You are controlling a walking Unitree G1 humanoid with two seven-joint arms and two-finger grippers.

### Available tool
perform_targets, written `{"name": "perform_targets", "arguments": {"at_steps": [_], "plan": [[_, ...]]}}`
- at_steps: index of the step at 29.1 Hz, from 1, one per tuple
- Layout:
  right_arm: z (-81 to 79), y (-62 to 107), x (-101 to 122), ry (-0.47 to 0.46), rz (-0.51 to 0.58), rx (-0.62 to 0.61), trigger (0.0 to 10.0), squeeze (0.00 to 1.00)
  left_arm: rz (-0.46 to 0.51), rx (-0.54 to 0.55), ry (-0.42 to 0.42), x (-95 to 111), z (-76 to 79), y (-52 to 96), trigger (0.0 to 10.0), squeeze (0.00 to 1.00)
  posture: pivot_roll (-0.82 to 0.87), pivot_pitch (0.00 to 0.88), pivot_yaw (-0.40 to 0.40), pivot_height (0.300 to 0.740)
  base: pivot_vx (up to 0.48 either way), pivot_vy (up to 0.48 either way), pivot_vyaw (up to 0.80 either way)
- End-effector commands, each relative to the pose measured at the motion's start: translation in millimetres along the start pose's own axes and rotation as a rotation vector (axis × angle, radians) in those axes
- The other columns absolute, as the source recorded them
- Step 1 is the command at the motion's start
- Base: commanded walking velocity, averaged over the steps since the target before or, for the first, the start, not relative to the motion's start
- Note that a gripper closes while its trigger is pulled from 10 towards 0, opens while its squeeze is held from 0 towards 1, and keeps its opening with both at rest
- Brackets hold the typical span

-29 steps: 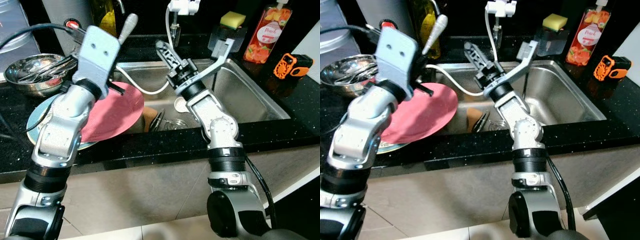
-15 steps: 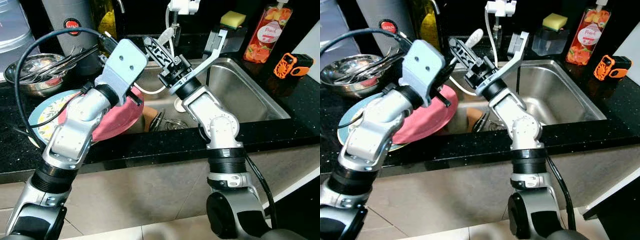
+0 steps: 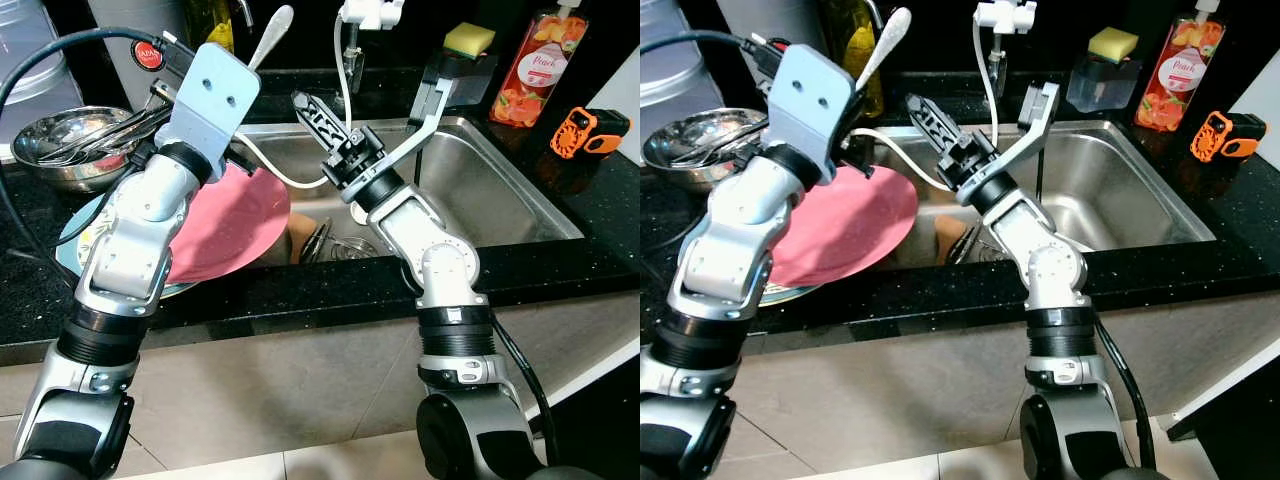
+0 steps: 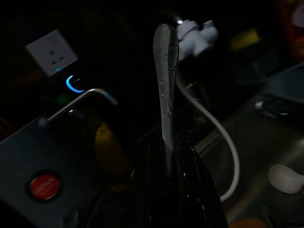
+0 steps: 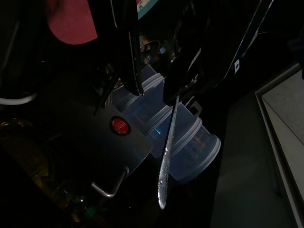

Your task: Kitchen organization

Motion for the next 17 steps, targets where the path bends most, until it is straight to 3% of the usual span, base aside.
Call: {"name": "perform_targets", "arguments": {"at_steps": [1,8,17], "plan": [[3.2,-0.2,-11.6,-0.039,-0.014,-0.01,10.0,0.0,0.041,-0.065,0.022,8.5,18.5,0.7,10.0,0.0,0.28,0.0,-0.041,0.74,0.0,0.0,0.0],[1.9,-0.9,-13.3,-0.043,-0.017,-0.004,10.0,0.0,0.054,-0.156,0.042,9.5,41.2,3.7,10.0,0.0,0.28,0.0,-0.039,0.74,0.0,0.0,0.0],[3.9,-0.6,-14.3,-0.044,-0.015,-0.014,10.0,0.0,0.057,-0.204,0.045,8.9,51.6,6.7,10.0,0.0,0.28,0.0,-0.035,0.74,0.0,0.0,0.0]]}}
Point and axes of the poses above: a point about 5 cm out from each wrist's last joint towards the gripper, its own y axis pointing back from the gripper into the wrist, its own x axis along the axis of the wrist's last joint, z = x × y, the point moved 4 cm from there along -y, pointing out of the wrist towards the gripper, and after that the axes turned 14 degrees about -y, right-handed, at the moved point
